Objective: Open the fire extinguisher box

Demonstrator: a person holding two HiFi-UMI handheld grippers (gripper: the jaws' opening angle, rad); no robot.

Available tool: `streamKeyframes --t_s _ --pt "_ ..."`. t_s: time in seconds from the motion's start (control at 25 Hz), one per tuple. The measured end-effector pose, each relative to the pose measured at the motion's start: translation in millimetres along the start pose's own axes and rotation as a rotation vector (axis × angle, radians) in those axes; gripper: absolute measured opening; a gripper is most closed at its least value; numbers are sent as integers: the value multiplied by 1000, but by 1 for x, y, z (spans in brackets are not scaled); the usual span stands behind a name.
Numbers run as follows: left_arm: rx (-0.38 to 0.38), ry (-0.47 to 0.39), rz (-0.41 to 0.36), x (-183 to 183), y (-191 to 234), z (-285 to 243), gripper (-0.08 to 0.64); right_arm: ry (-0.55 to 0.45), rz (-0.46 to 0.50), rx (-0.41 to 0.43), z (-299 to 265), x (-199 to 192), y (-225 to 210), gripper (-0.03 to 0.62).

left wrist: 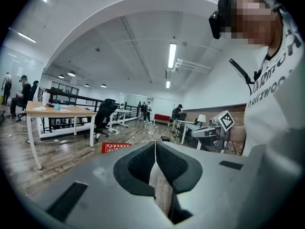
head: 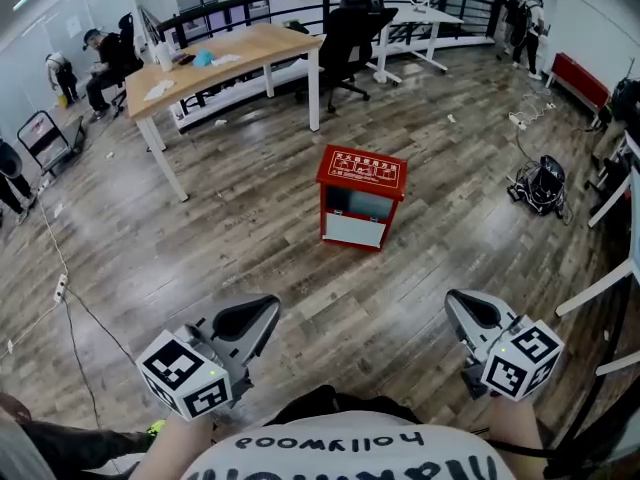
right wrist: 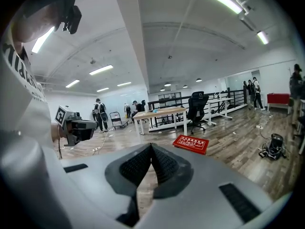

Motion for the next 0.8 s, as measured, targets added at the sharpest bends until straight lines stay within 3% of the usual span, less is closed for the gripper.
streamKeyframes --t_s 0.2,0.32,0.4,0.48,0.68,0.8 --pt "36 -47 -52 7 26 -1 12 4 89 -97 -7 11 -7 9" --pt "8 -115 -76 18 34 3 12 14 28 -175 -2 16 -24 9" --pt "-28 -128 -73 21 38 0 12 -19 -38 -165 -5 22 -32 9" --pt "-14 -117 -63 19 48 -7 12 -56 -67 -122 -14 27 -34 9" --pt "40 -128 14 19 78 -30 12 -44 35 -99 -46 43 -48 9" --pt "50 -99 -17 21 85 -47 12 -9 41 -97 -65 48 -68 9"
Point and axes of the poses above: the fingertips, and each gripper's own axes: z backward along the fingers, y to its left, x out of its top, the point moved 3 cm from there along z, backward along the fingers, and after that the axes turned 4 degrees about y, right-handed, at the moved point
